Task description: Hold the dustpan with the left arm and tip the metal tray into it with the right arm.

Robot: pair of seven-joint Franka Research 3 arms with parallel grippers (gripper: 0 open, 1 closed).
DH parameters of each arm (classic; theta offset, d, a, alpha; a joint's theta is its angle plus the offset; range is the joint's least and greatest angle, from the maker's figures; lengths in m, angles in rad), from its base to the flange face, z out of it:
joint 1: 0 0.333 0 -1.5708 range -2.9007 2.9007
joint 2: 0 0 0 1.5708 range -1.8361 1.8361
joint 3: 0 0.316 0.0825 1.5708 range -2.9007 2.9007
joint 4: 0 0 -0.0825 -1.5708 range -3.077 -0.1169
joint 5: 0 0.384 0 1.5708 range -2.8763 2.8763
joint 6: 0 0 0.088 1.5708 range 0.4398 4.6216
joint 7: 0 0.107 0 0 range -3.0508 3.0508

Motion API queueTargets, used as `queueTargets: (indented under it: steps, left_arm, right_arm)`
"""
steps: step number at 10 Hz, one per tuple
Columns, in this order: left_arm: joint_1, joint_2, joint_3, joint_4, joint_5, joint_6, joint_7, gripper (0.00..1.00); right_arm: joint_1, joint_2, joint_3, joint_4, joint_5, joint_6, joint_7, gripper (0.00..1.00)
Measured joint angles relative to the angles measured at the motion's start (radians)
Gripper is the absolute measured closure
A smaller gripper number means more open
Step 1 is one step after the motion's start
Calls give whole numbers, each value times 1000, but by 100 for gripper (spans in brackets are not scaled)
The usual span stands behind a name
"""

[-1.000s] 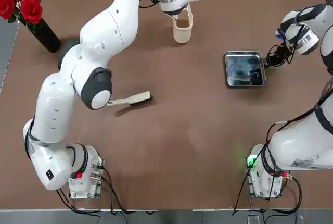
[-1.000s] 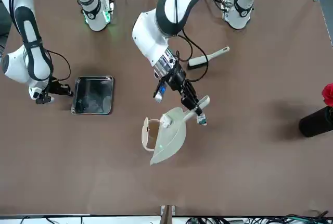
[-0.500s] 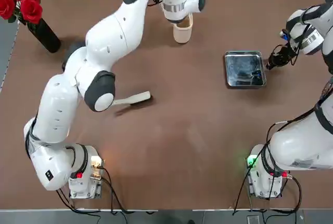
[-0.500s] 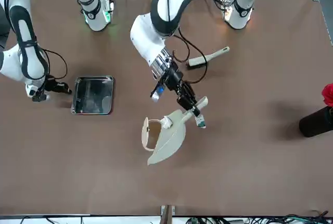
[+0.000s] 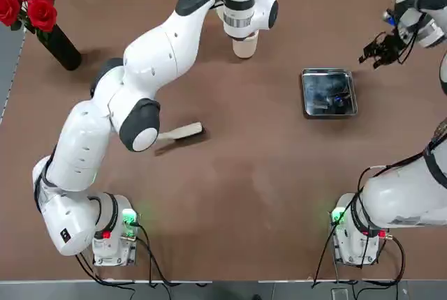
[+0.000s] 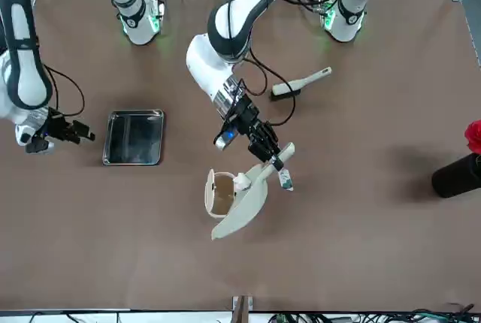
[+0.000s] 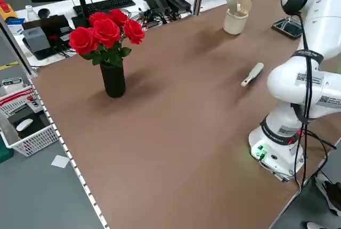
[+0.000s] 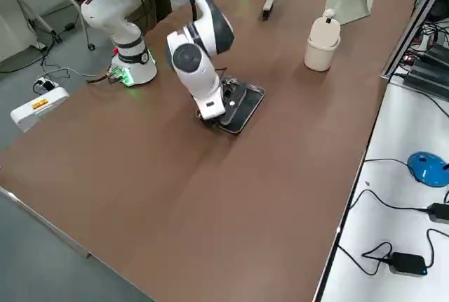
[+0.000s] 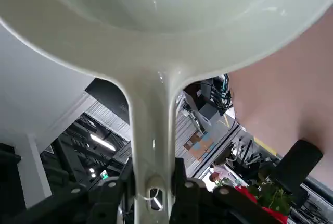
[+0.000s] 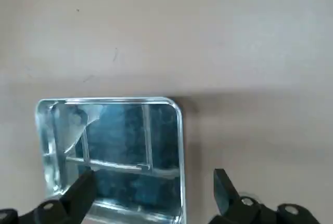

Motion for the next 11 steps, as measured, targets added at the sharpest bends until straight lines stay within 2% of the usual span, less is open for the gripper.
queueTargets:
  steps: [2, 4, 6, 7, 11]
  left_arm:
    - [-2, -5, -1, 9, 0, 0, 1, 67]
    - [-11, -17, 0, 12, 0, -5, 1, 67]
    - [-15, -23, 1, 12, 0, -8, 1, 67]
    - [-14, -24, 2, 12, 0, -10, 1, 67]
    - [-16, -38, -2, 13, -11, -21, 1, 67]
  right_arm:
    - [7, -78, 30, 133, -154, -165, 213, 0]
    - [13, -165, 110, 254, -294, -323, 399, 0]
    - [20, -222, 183, 352, -376, -448, 480, 0]
    - [28, -240, 199, 368, -403, -463, 492, 0]
    - [61, -290, 203, 377, -426, -489, 506, 0]
